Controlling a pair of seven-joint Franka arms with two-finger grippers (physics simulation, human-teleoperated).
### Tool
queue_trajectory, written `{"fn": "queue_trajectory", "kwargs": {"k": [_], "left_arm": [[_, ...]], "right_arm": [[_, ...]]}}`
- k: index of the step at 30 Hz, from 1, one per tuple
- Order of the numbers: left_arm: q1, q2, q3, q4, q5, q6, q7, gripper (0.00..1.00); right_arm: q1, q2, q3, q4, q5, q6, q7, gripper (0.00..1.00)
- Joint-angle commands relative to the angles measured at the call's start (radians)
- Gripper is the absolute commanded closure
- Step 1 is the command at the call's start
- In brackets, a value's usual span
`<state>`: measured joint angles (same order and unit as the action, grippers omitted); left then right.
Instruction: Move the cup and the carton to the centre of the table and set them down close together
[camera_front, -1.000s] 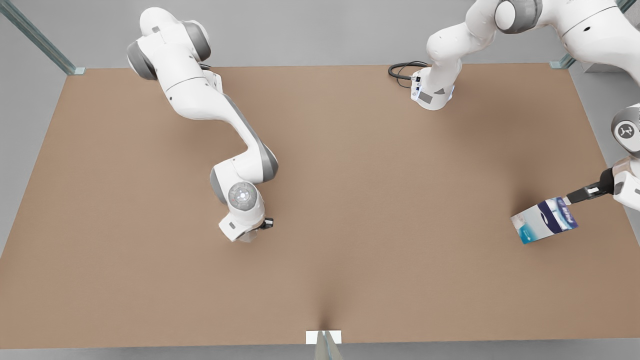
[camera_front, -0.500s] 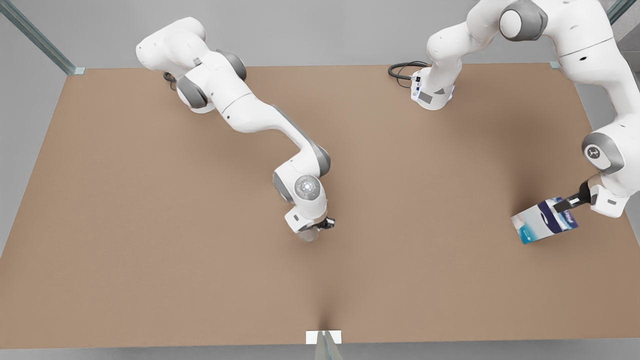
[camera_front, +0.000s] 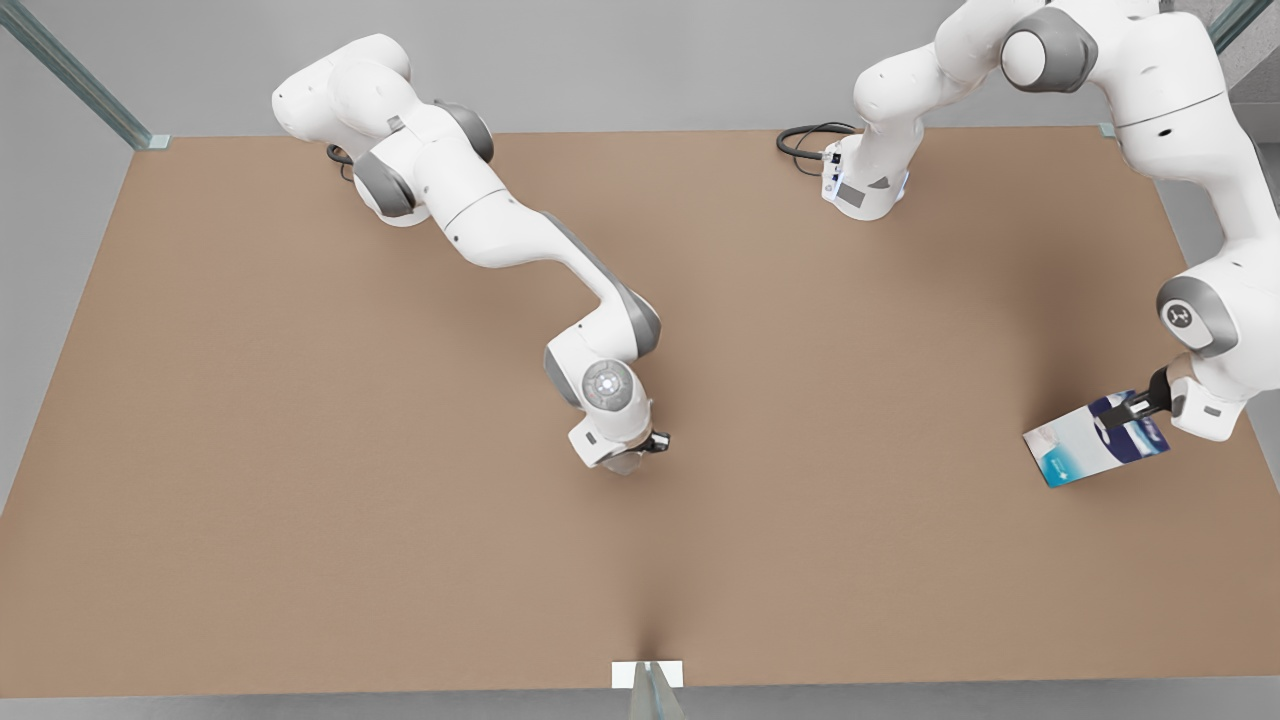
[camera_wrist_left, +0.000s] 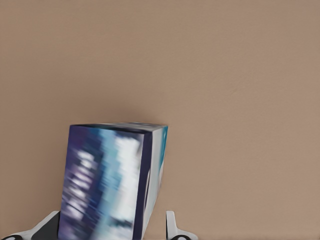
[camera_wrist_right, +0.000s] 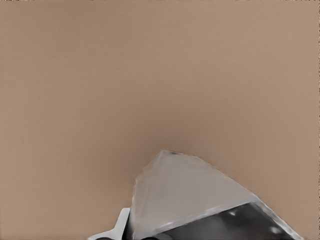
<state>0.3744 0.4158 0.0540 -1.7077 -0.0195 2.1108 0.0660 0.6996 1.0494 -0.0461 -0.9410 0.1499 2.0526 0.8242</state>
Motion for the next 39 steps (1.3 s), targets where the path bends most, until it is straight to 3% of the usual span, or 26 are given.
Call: {"fn": "queue_trajectory", "kwargs": {"k": [1, 3, 4, 5, 21, 22, 23, 33, 35, 36, 37, 39], "left_arm": [[0.001, 0.0, 0.0, 0.0, 0.0, 0.0, 0.0, 0.0], [0.0, 0.001, 0.0, 0.0, 0.0, 0.0, 0.0, 0.0], [0.0, 0.009, -0.002, 0.0, 0.001, 0.0, 0.0, 0.0], [-0.002, 0.011, -0.005, 0.0, 0.001, 0.002, 0.0, 0.0], [-0.005, 0.061, -0.014, -0.001, 0.0, 0.028, 0.001, 0.01], [-0.005, 0.061, -0.014, -0.001, 0.0, 0.028, 0.001, 0.27], [-0.005, 0.061, -0.014, -0.001, 0.0, 0.028, 0.001, 0.33], [-0.022, 0.035, -0.019, -0.001, -0.002, 0.017, -0.002, 0.34], [-0.022, 0.028, -0.025, -0.001, -0.002, 0.012, -0.002, 0.34], [-0.022, 0.026, -0.025, -0.001, -0.002, 0.012, -0.002, 0.34], [-0.037, 0.011, -0.025, -0.001, -0.004, 0.005, -0.005, 0.34], [-0.086, -0.052, -0.025, -0.001, -0.007, -0.046, -0.124, 0.34]], "right_arm": [[0.001, 0.0, 0.0, -0.001, -0.001, -0.002, 0.001, 0.43], [0.0, 0.0, -0.001, 0.001, -0.001, -0.002, 0.001, 0.31], [0.0, 0.0, -0.001, 0.001, -0.001, -0.002, 0.001, 0.2], [0.0, 0.0, -0.004, 0.001, -0.003, -0.002, -0.016, 0.02], [0.017, -0.015, -0.037, 0.01, -0.004, -0.029, -0.022, 0.0], [0.017, -0.015, -0.037, 0.011, -0.003, -0.029, -0.022, 0.0], [0.017, -0.015, -0.037, 0.013, -0.003, -0.026, -0.022, 0.0], [0.006, -0.028, -0.035, 0.064, 0.042, -0.029, -0.019, 0.0], [-0.089, -0.187, -0.06, 0.01, 0.085, -0.117, -0.036, 0.0], [-0.209, -0.287, -0.061, -0.045, 0.083, -0.198, -0.209, 0.0], [-0.343, -0.445, -0.063, -0.223, 0.071, -0.215, -0.459, 0.0], [-0.586, -0.709, -0.063, -0.403, -0.147, -0.376, -0.675, 0.0]]}}
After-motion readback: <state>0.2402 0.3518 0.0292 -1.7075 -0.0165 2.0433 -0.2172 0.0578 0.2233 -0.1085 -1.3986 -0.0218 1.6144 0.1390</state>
